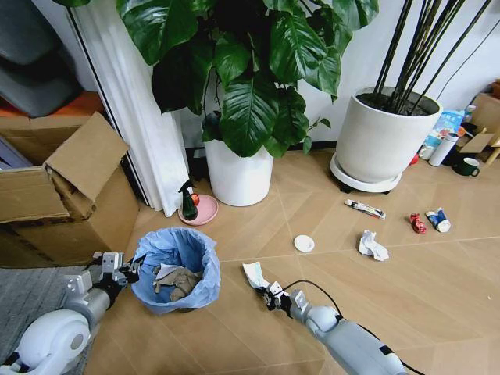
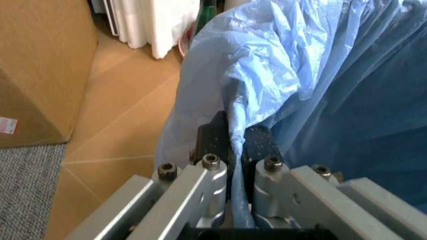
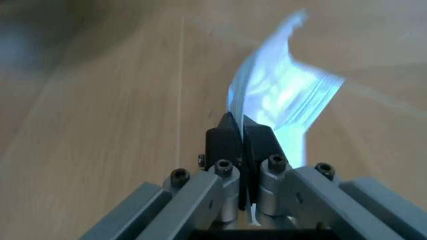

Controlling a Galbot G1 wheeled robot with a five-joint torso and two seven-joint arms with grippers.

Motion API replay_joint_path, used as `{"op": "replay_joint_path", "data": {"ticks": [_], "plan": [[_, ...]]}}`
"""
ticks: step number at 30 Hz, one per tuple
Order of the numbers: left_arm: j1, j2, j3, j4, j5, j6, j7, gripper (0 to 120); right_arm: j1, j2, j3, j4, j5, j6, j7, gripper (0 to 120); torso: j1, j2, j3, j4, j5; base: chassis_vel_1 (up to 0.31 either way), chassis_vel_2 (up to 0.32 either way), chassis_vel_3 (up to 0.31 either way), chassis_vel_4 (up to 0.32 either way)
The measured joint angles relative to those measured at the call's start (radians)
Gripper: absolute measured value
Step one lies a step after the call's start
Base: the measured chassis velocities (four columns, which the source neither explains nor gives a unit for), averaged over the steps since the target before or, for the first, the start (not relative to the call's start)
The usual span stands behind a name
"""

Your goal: Pick up the trash bin and place the garbage on the floor into it.

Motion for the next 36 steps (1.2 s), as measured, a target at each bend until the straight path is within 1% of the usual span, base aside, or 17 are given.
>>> {"op": "replay_joint_path", "data": {"ticks": [3, 4, 9, 11, 12, 14, 16, 17, 18, 19, 21, 22, 26, 29, 32, 34, 36], "plan": [[0.001, 0.012, 0.013, 0.009, 0.004, -0.004, 0.007, 0, -0.007, -0.004, 0.05, 0.027, 0.04, 0.025, -0.028, 0, 0.0, 0.0, 0.0, -0.0002, -0.0002, 0.0, 0.0, 0.0, 0.0], [0.003, 0.031, 0.029, 0.018, 0.008, -0.008, 0.017, 0, -0.01, -0.013, 0.091, 0.059, 0.087, 0.073, -0.069, 0, 0.0, 0.0, 0.0, 0.0, 0.0001, 0.0, 0.0, 0.0, 0.0], [-0.005, 0.062, 0.065, 0.038, 0.014, -0.016, 0.033, 0, -0.015, -0.05, 0.141, 0.137, 0.154, 0.142, -0.17, 0, 0.0, 0.0, 0.0, 0.0001, 0.0, 0.0, 0.0, 0.0, 0.0], [-0.032, 0.092, 0.111, 0.054, 0.013, -0.021, 0.045, 0, -0.03, -0.108, 0.181, 0.257, 0.214, 0.189, -0.285, 0, 0.0, 0.0, 0.0, -0.0002, 0.0002, 0.0, 0.0, 0.0, 0.0], [-0.032, 0.092, 0.111, 0.054, 0.013, -0.021, 0.045, 0, -0.03, -0.108, 0.181, 0.257, 0.214, 0.189, -0.285, 0, 0.0, 0.0, 0.0, -0.0002, 0.0002, 0.0, 0.0, 0.0, 0.0], [-0.057, 0.114, 0.151, 0.06, 0.013, -0.024, 0.055, 0, -0.035, -0.153, 0.195, 0.343, 0.256, 0.215, -0.358, 0, 0.0, 0.0, 0.0, -0.0004, -0.0003, 0.0, 0.0, 0.0, 0.0], [-0.058, 0.116, 0.154, 0.06, 0.013, -0.025, 0.055, 0, -0.036, -0.16, 0.195, 0.354, 0.263, 0.216, -0.369, 0, 0.0, 0.0, 0.0, -0.0004, -0.0003, 0.0, 0.0, 0.0, 0.0], [-0.069, 0.123, 0.168, 0.061, 0.013, -0.026, 0.06, 0, -0.035, -0.185, 0.192, 0.393, 0.296, 0.22, -0.41, 0, 0.0, 0.0, 0.0, -0.0004, -0.0001, 0.0, 0.0, 0.0, 0.0], [-0.075, 0.128, 0.178, 0.061, 0.013, -0.027, 0.065, 0, -0.027, -0.209, 0.176, 0.426, 0.335, 0.222, -0.456, 0, 0.0, 0.0, 0.0, -0.0005, 0.0, 0.0, 0.0, 0.0, 0.0], [-0.075, 0.128, 0.178, 0.061, 0.013, -0.027, 0.065, 0, -0.027, -0.209, 0.176, 0.426, 0.335, 0.222, -0.456, 0, 0.0, 0.0, 0.0, -0.0005, 0.0, 0.0, 0.0, 0.0, 0.0], [-0.077, 0.133, 0.188, 0.055, 0.013, -0.031, 0.077, 0, 0.019, -0.244, 0.119, 0.473, 0.424, 0.221, -0.556, 0, 0.0, 0.0, 0.0, -0.0001, 0.0001, 0.0, 0.0, 0.0, 0.0], [-0.077, 0.133, 0.188, 0.055, 0.013, -0.031, 0.077, 0, 0.019, -0.244, 0.119, 0.473, 0.424, 0.221, -0.556, 0, 0.0, 0.0, 0.0, -0.0001, 0.0001, 0.0, 0.0, 0.0, 0.0], [-0.062, 0.137, 0.185, 0.026, 0.013, -0.034, 0.087, 0, 0.15, -0.257, -0.016, 0.49, 0.516, 0.196, -0.662, 0, 0.0, 0.0, 0.0, 0.0004, -0.0002, 0.0, 0.0, 0.0, 0.0], [-0.064, 0.141, 0.183, 0.011, 0.009, -0.034, 0.087, 0, 0.19, -0.254, -0.062, 0.492, 0.533, 0.178, -0.677, 0, 0.0, 0.0, 0.0, 0.0006, -0.0002, 0.0, 0.0, 0.0, 0.0], [-0.072, 0.153, 0.183, -0.002, -0.003, -0.033, 0.085, 0, 0.225, -0.252, -0.12, 0.492, 0.544, 0.159, -0.68, 0, 0.0, 0.0, 0.0, -0.0002, -0.0001, 0.0, 0.0, 0.0, 0.0], [-0.072, 0.155, 0.183, -0.004, -0.004, -0.032, 0.085, 0, 0.229, -0.251, -0.13, 0.491, 0.544, 0.158, -0.68, 0, 0.0, 0.0, 0.0, -0.0004, -0.0001, 0.0, 0.0, 0.0, 0.0], [-0.063, 0.159, 0.176, -0.007, -0.003, -0.032, 0.085, 0, 0.247, -0.241, -0.177, 0.477, 0.542, 0.155, -0.68, 0, 0.0, 0.0, 0.0, -0.0003, -0.0002, 0.0, 0.0, 0.0, 0.0]]}}
